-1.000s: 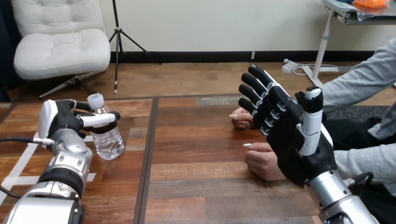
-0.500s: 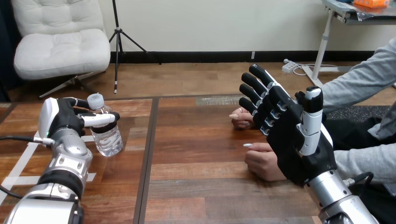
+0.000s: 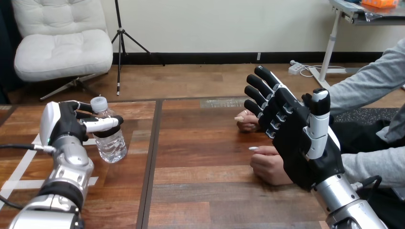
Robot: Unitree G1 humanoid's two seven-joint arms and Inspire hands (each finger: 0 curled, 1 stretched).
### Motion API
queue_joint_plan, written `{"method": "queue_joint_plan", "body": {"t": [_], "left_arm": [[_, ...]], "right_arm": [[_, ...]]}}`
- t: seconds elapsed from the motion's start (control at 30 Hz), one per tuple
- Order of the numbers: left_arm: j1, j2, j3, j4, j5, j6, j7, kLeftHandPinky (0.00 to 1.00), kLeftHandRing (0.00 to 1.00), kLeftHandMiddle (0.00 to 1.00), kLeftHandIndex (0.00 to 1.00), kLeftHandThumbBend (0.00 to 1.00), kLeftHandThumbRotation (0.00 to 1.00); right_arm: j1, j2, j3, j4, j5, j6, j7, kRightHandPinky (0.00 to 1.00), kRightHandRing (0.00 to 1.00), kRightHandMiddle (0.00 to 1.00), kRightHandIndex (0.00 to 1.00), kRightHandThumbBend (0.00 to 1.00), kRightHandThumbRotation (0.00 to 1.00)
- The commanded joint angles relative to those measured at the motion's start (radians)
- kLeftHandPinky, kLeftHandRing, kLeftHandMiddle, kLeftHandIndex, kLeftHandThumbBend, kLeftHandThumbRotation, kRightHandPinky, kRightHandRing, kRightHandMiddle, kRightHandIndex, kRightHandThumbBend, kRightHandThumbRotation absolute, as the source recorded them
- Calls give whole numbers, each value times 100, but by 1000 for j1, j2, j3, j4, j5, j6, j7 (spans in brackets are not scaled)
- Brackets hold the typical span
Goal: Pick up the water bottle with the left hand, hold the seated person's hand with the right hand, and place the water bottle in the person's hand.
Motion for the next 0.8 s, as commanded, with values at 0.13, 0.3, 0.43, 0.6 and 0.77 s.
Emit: {"method": "queue_joint_plan", "body": {"t": [0.13, 0.3, 0.43, 0.6, 0.77], "left_arm": [[-20, 28, -4, -65, 12, -67, 21, 35, 42, 49, 49, 67, 0], [-20, 30, 3, -70, 6, -79, 22, 33, 40, 47, 49, 67, 0], [-19, 32, 4, -85, 6, -87, 22, 34, 41, 47, 49, 67, 0], [-16, 35, 5, -92, 7, -105, 23, 38, 44, 49, 49, 67, 0], [-14, 39, 4, -105, 8, -114, 19, 42, 47, 51, 49, 66, 0]], "right_arm": [[-36, -4, -11, -34, 6, -22, 3, 99, 98, 96, 95, 97, 100], [-36, -5, -11, -36, 6, -19, 1, 99, 98, 96, 95, 97, 100], [-36, -4, -11, -36, 7, -17, 0, 99, 98, 96, 95, 97, 100], [-39, -5, -12, -29, 5, -20, 2, 99, 97, 96, 95, 97, 100], [-42, -7, -11, -24, -4, -24, 2, 98, 97, 95, 94, 98, 100]]}}
